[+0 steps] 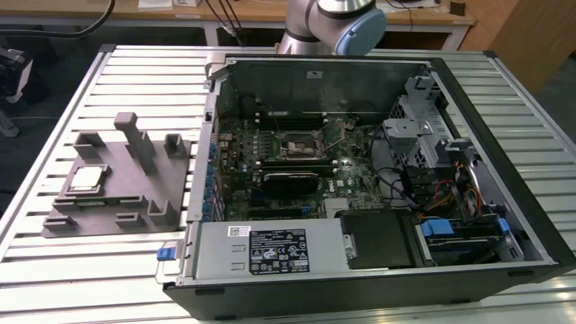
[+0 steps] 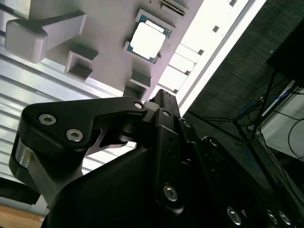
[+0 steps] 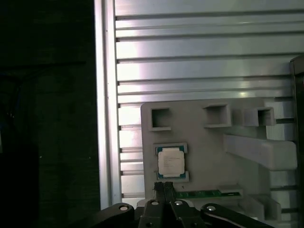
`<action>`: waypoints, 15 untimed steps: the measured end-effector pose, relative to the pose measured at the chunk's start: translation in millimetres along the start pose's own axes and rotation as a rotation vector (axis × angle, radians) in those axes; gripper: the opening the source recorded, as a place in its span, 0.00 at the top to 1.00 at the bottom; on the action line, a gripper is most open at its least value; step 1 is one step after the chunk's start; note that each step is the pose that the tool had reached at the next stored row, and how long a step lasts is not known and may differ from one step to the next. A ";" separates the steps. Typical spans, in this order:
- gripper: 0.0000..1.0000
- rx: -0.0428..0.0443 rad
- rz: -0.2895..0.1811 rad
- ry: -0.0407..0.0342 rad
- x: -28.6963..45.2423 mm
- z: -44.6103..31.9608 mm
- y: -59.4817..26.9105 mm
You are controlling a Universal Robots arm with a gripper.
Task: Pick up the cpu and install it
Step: 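Pick up the cpu and move it towards the insertion slot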
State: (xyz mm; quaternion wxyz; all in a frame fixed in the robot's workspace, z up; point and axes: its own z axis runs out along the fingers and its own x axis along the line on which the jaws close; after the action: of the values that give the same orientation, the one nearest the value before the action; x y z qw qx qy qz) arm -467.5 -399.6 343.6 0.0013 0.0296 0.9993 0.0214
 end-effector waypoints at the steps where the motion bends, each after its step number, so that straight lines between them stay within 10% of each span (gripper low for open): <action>1: 0.89 0.0000 0.000 0.0001 0.0 1.1 -0.1; 15: 0.77 0.0001 -0.003 0.0005 -0.2 18.6 -6.1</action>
State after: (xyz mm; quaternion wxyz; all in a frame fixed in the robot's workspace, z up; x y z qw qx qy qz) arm -467.5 -404.9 324.7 0.0011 0.0282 0.9994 0.0213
